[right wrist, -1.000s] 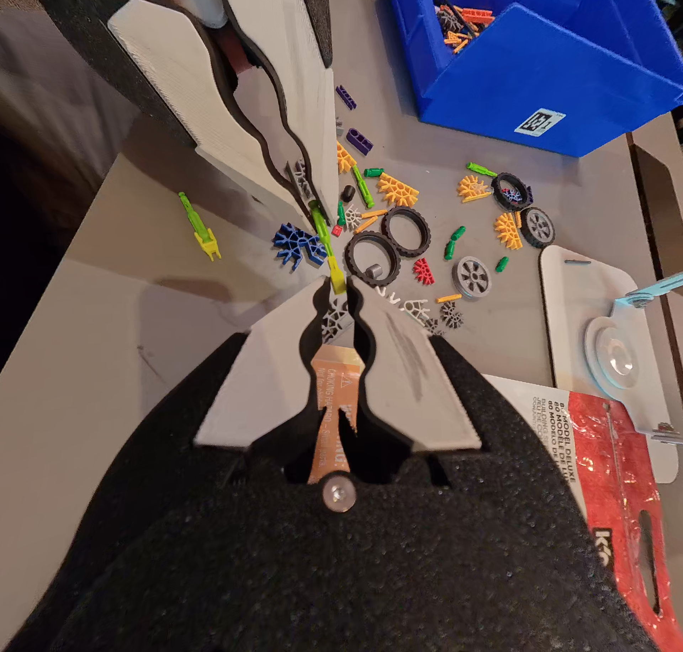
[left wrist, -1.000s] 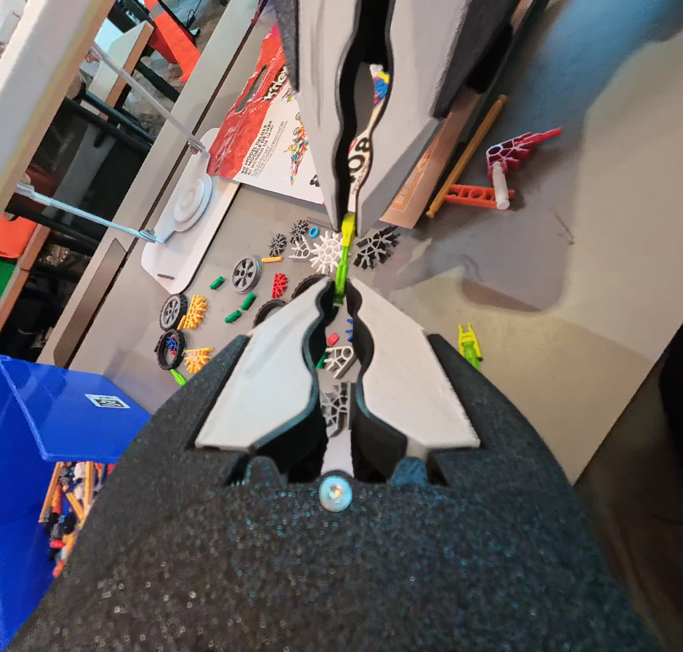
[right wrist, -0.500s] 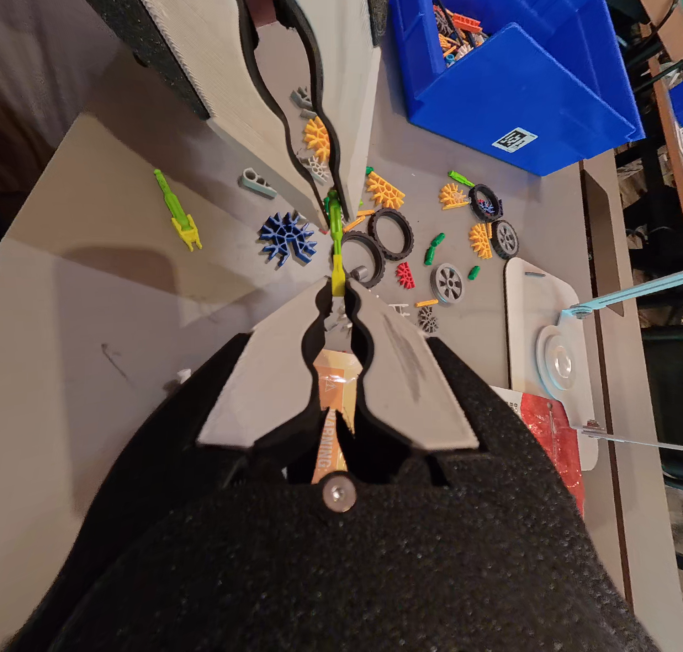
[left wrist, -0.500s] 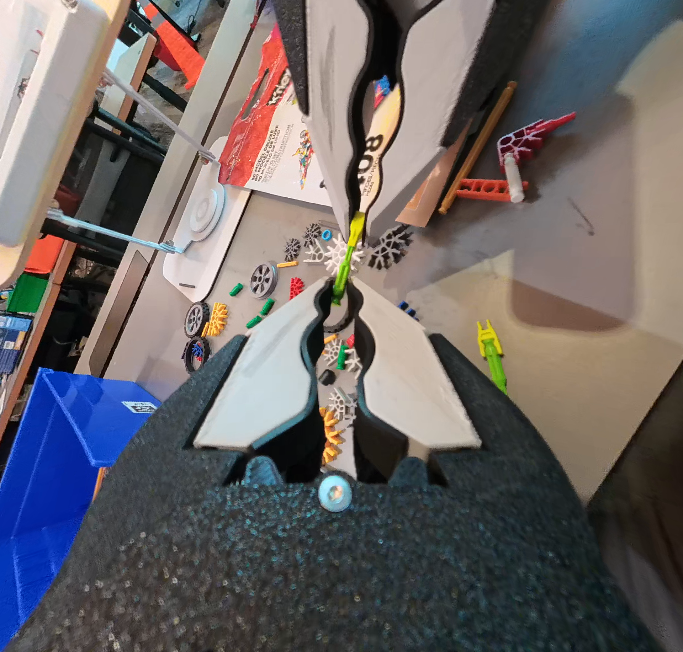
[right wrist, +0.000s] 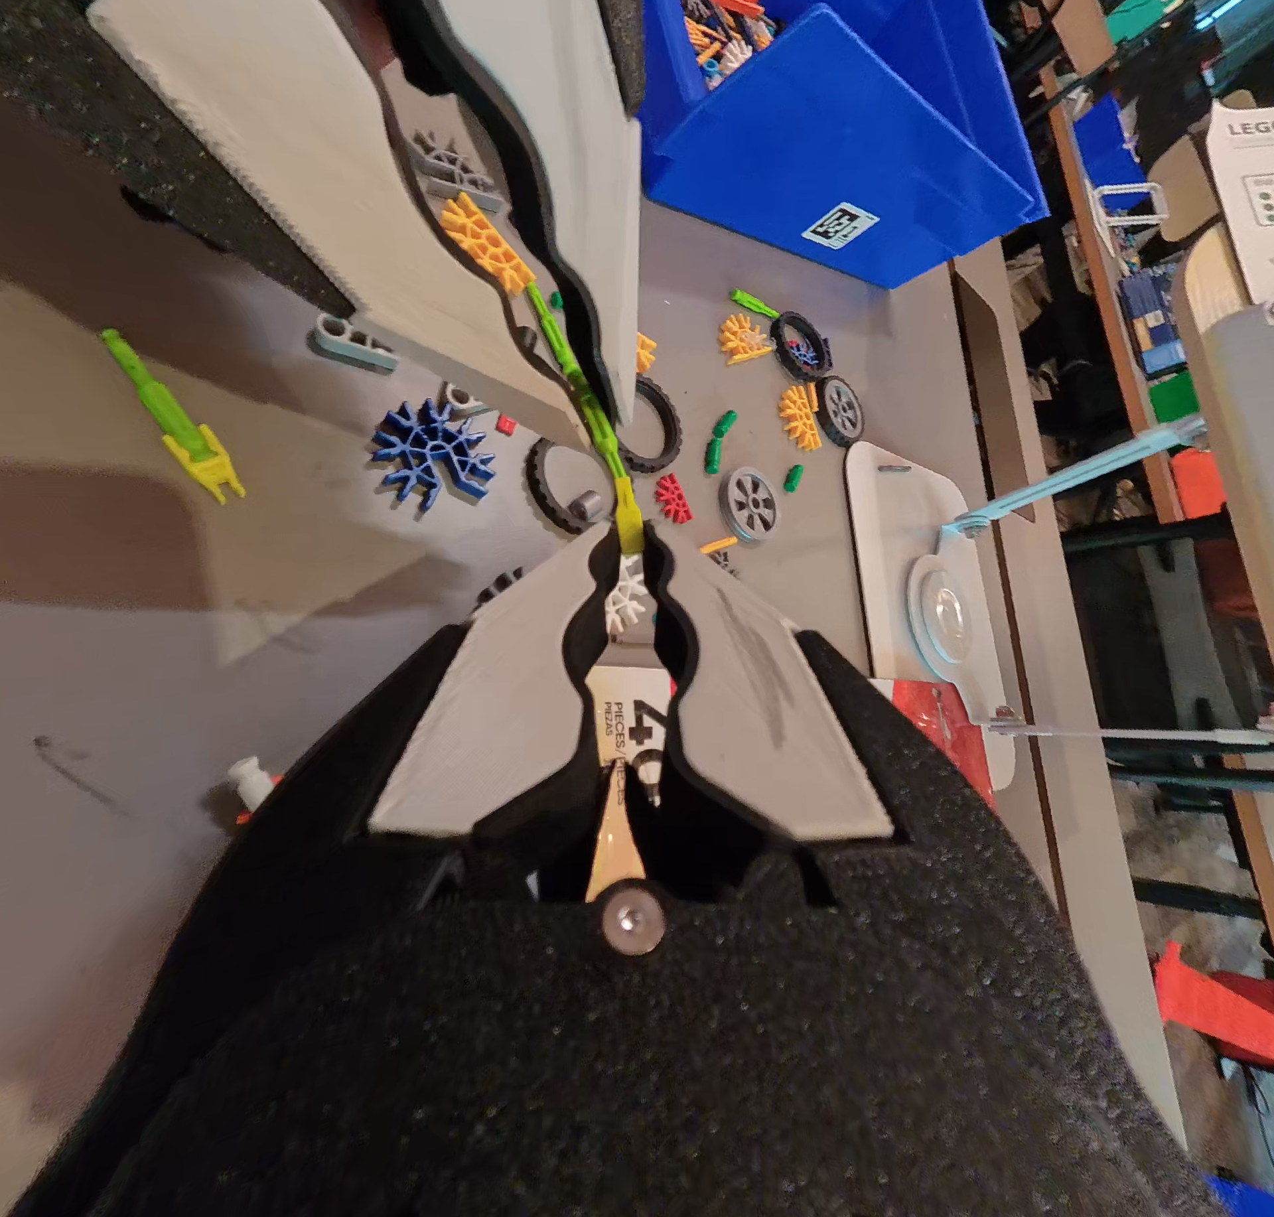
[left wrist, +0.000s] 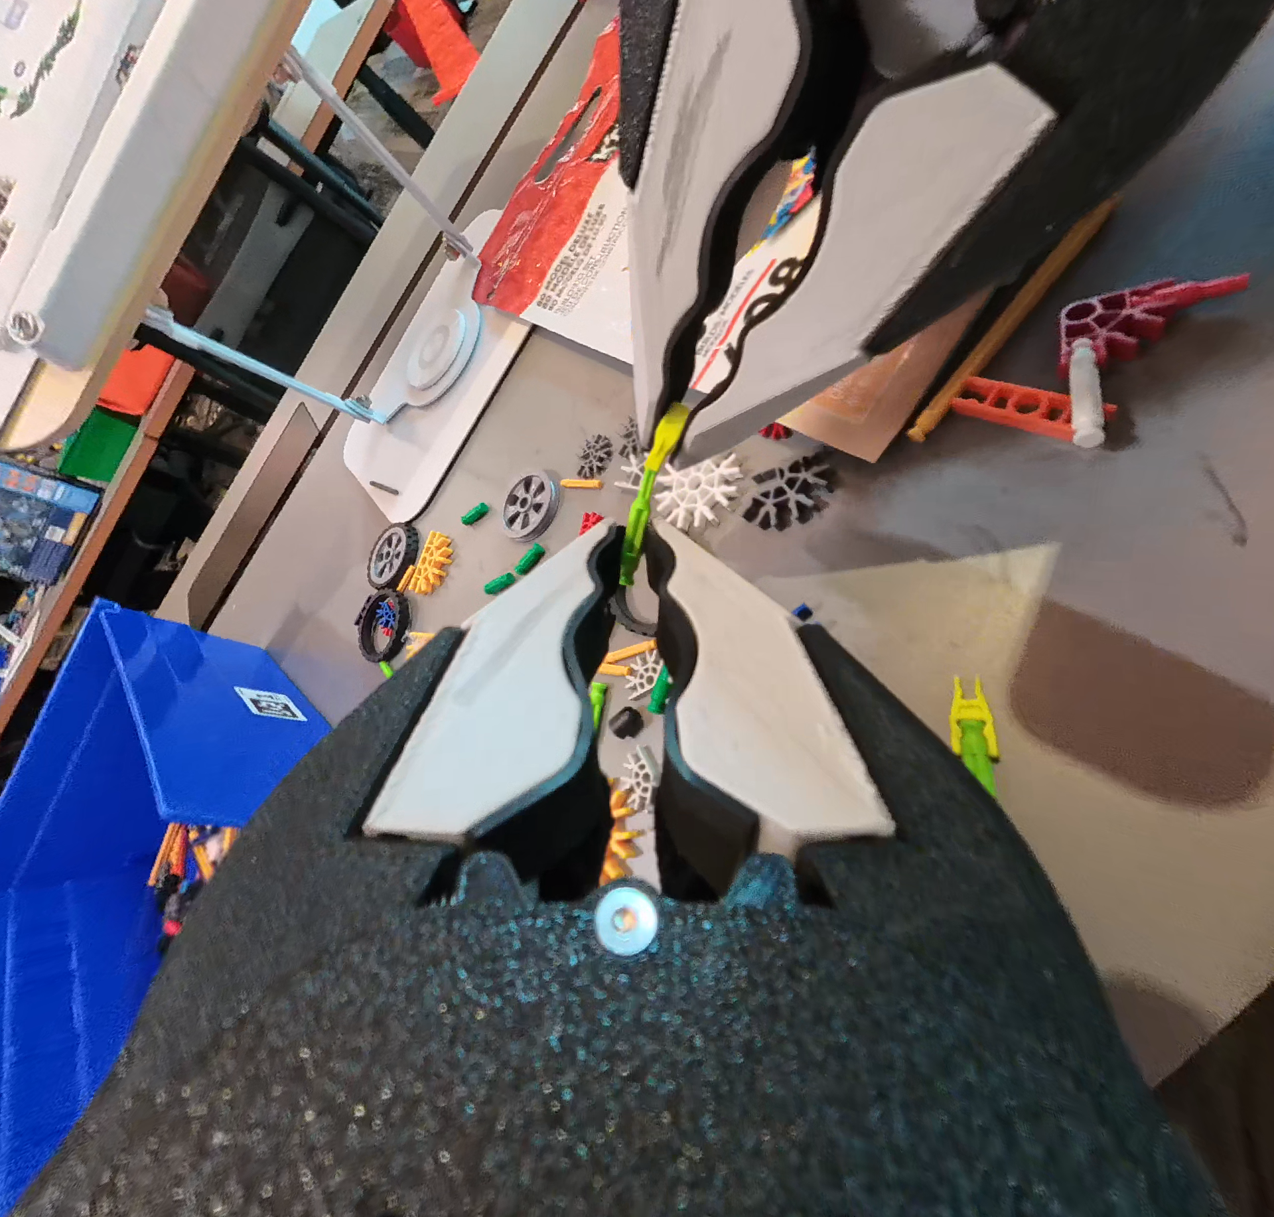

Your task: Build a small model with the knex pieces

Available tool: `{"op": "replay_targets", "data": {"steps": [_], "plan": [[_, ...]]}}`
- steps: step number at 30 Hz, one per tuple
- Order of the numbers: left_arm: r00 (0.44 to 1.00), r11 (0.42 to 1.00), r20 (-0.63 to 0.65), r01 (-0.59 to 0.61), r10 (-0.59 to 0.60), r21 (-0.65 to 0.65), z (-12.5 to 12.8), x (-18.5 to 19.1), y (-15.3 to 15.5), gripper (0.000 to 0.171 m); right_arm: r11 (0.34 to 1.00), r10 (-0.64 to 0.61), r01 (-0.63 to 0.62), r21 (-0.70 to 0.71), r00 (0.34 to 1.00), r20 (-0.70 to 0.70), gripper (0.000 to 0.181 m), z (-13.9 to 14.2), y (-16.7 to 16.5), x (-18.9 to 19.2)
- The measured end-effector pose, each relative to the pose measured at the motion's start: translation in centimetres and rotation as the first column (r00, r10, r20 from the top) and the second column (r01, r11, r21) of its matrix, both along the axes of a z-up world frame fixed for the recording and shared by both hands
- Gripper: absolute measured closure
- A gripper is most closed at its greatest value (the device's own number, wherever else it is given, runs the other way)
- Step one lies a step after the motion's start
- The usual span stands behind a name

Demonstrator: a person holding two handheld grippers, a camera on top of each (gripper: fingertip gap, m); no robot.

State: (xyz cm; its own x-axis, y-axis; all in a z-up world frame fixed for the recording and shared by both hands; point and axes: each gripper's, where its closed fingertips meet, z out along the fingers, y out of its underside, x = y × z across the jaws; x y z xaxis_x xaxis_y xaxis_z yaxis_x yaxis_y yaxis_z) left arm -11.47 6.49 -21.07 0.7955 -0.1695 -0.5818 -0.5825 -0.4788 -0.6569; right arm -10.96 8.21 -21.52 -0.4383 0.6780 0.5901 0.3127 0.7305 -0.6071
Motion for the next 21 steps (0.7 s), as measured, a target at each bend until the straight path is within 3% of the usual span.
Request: {"op": "replay_targets", "data": {"steps": [13,17,21], "plan": [[0.97,0.991,0.227,-0.111,0.092,0.073,1.4,-0.3,2.2,0.171,0.982,-0.19,0.187,-0.035,0.973,-0.129,0.181,2.2,2.3,-1.2],[0.934,0.986,0.35,-0.116,0.067,0.12,2.5,-0.1,2.9,0.171,0.971,-0.237,0.225,-0.082,0.954,-0.181,0.179,3.3,2.9,-1.4],[0.88,0.98,0.473,-0.118,0.029,0.161,3.4,0.2,3.4,0.17,0.946,-0.282,0.239,-0.218,0.94,-0.193,0.18,4.0,3.3,-1.5]]}}
